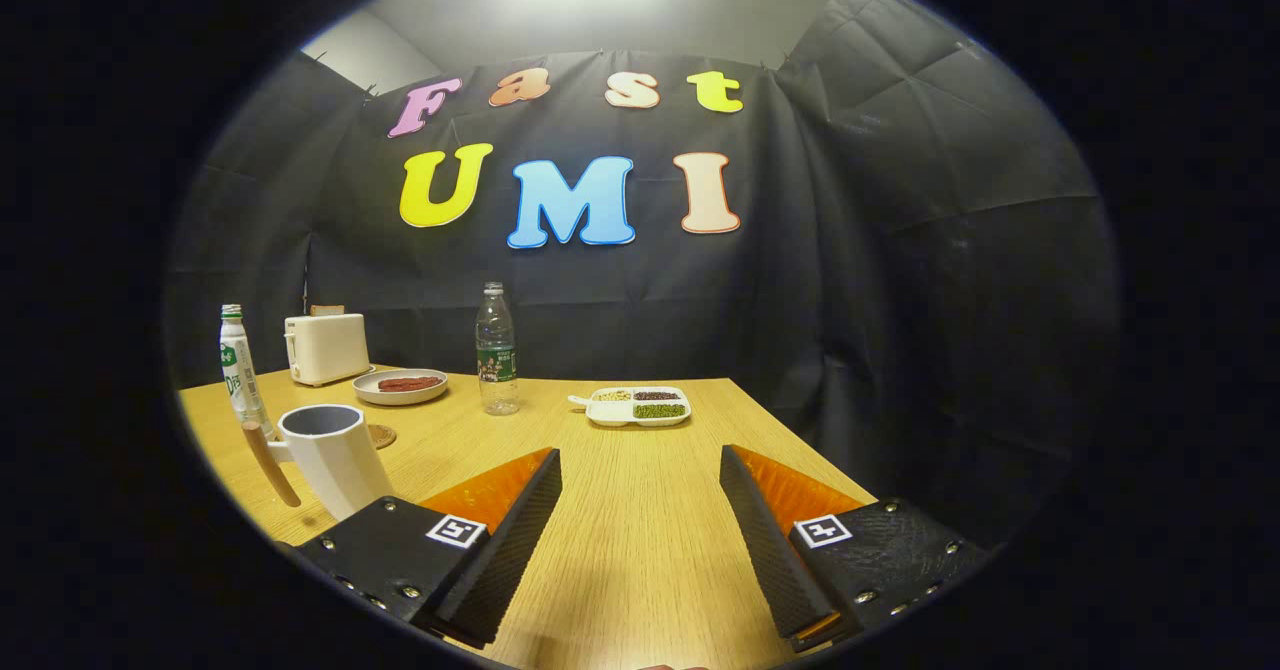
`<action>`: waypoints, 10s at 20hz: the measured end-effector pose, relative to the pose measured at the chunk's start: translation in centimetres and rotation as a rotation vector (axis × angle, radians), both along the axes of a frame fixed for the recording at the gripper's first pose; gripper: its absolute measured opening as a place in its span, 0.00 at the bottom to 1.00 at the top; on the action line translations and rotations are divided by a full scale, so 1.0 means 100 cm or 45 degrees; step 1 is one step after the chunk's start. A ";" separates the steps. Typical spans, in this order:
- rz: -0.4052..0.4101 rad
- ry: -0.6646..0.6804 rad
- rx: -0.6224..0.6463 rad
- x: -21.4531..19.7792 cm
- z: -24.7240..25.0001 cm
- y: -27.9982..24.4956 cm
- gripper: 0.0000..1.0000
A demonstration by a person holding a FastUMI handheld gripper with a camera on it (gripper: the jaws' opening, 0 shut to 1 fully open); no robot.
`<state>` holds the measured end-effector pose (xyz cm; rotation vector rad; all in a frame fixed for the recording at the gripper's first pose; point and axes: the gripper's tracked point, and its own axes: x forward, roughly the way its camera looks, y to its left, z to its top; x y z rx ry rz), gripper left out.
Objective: Take the bottle from table, then pour the juice into the cup, finally place the bottle on the coaster
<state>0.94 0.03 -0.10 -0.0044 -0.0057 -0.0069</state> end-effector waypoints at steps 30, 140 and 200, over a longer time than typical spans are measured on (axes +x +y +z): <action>-0.202 -0.198 0.039 -0.056 0.161 0.202 0.96; 0.456 -0.235 2.073 0.021 0.089 0.359 0.66; 0.565 -0.312 2.222 0.023 0.109 0.365 0.67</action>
